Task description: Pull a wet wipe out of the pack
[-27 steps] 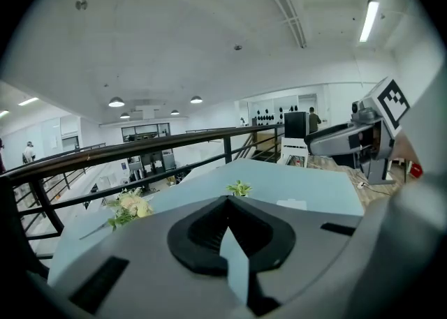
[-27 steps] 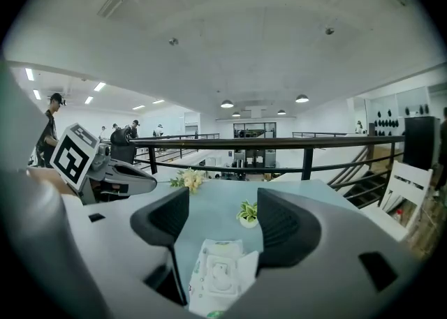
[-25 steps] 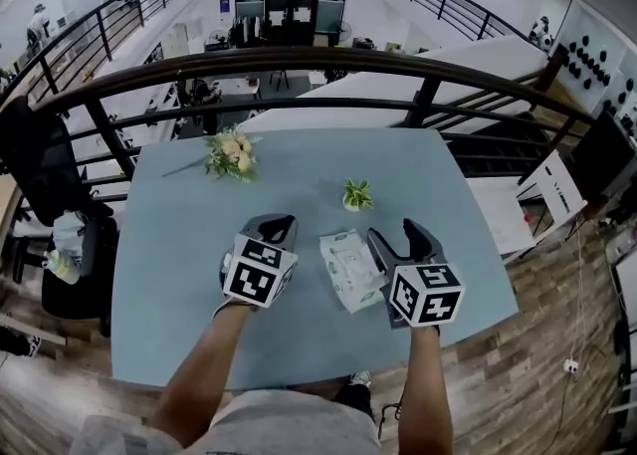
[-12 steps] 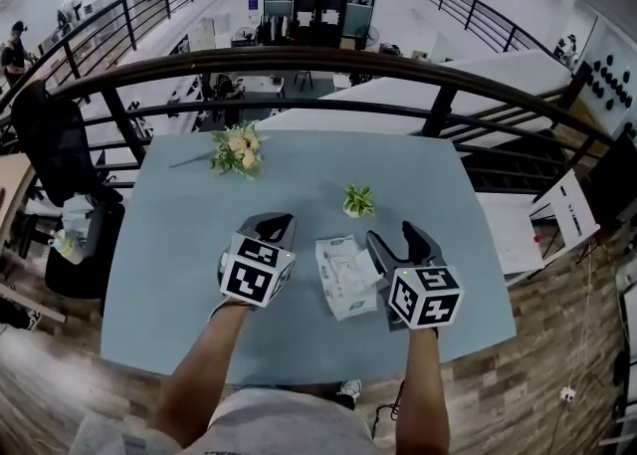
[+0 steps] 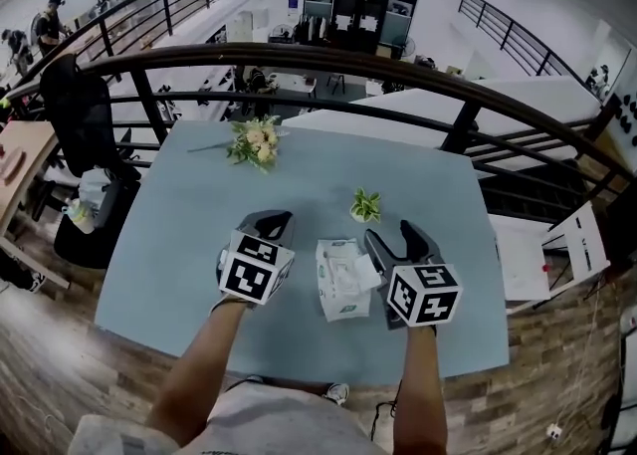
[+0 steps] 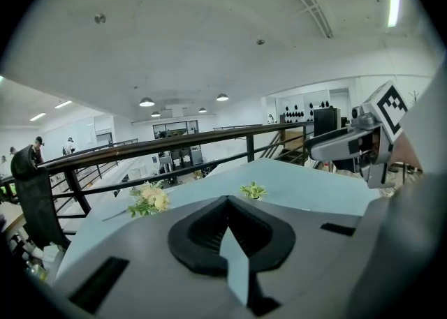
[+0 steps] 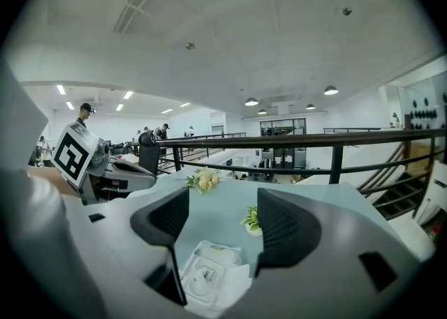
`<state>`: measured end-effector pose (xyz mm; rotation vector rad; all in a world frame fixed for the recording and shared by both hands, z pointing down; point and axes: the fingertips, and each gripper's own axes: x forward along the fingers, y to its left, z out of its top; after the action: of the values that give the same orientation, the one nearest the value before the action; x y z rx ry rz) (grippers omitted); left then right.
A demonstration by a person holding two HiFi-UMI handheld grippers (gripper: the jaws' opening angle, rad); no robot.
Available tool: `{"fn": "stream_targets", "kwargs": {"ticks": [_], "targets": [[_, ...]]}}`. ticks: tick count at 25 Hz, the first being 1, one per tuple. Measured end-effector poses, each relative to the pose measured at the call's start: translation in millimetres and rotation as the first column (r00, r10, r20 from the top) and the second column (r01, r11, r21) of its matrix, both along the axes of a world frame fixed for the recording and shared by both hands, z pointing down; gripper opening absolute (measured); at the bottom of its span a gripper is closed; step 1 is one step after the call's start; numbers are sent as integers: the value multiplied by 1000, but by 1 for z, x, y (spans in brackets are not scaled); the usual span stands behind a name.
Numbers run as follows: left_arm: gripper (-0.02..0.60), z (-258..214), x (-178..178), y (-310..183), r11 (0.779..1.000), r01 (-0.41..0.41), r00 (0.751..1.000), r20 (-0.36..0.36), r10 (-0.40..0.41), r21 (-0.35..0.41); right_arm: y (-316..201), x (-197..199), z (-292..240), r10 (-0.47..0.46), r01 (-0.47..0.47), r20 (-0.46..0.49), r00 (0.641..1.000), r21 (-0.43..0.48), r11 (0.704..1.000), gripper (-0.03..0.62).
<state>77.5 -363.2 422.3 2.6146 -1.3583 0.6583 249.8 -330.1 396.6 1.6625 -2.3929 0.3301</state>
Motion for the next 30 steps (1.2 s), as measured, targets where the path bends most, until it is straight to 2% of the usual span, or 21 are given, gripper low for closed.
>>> {"fn": "stream_targets", "kwargs": {"ticks": [12,23,30], "targets": [[-6,-6,-3,16,996,84,996,19,-84,8,2,-2,10,-97,97,19,995,-23,995,307],[-7,-4,-3,32,994,107,994,25,-107,13,9,-1,10,-128,128,9,992,-24,991,307],[-6,-1,-6,39,993,114,993,19,-114,4,16,-11,22,-178,177,-10,984,-69,982,305]]}}
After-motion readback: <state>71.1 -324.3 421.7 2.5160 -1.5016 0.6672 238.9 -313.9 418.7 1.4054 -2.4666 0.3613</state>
